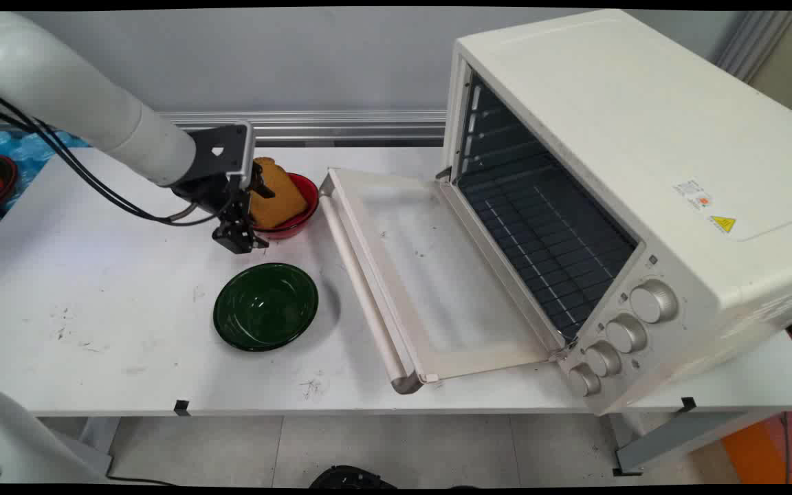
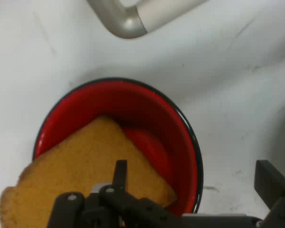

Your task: Close the oven

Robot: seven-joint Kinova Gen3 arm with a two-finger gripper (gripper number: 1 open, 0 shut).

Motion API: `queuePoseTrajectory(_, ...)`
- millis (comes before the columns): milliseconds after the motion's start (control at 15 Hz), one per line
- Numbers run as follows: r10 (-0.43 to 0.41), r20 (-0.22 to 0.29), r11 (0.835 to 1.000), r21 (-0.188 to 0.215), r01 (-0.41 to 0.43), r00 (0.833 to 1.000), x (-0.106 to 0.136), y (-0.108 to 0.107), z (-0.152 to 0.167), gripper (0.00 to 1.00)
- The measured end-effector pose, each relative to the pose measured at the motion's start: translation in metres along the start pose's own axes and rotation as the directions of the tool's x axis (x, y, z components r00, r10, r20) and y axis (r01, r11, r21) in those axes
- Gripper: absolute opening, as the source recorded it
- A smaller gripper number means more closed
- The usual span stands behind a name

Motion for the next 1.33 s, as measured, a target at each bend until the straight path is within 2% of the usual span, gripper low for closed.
queuePoseTrajectory(333,-0.041,-0.044,0.999,-0.025,0.040,0.998,0.004,-0.004,-0.030,1.00)
queuePoseTrajectory(733,-0.108,-0.101,0.990,-0.106,0.098,0.989,0.003,-0.001,-0.063,1.00)
queuePoseTrajectory(1133,-0.186,-0.135,0.968,-0.194,0.158,0.973,-0.002,0.007,-0.087,1.00)
queuePoseTrajectory(1333,-0.247,-0.151,0.948,-0.242,0.206,0.957,0.001,0.012,-0.092,1.00)
